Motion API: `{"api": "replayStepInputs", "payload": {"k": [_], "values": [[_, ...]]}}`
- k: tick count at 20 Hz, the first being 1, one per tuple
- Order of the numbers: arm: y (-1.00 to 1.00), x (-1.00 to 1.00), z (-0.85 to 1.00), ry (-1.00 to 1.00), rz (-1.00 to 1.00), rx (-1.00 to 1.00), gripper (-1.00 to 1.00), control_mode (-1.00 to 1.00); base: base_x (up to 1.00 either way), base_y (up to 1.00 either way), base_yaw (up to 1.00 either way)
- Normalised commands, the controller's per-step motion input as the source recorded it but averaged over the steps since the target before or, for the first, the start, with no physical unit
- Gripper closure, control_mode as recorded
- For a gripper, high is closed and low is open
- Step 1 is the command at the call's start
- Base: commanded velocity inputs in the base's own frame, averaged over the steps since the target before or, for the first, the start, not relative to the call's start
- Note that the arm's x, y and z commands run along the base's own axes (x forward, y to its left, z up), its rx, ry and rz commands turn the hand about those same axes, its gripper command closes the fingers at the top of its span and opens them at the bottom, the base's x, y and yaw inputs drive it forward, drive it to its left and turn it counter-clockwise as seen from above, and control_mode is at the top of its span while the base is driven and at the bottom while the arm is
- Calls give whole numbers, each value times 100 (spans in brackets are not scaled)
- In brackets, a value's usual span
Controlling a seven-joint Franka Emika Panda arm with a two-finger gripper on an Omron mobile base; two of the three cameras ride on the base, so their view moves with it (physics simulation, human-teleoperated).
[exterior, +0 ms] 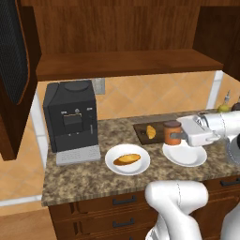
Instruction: From the different types of pastries on the counter, select a croissant and place it on the cutting board. Then retrieve a jar of jam from the cabinet and place it alongside the croissant on the cutting board.
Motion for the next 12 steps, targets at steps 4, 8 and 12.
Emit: {"api": "replayStepInputs", "payload": {"k": [4,8,12], "values": [[-27,26,-63,-25,0,18,100,-100,0,0,0],[-14,32,-51,-23,0,18,100,-100,0,0,0],[-16,38,-33,-15,0,16,100,-100,0,0,0]]}}
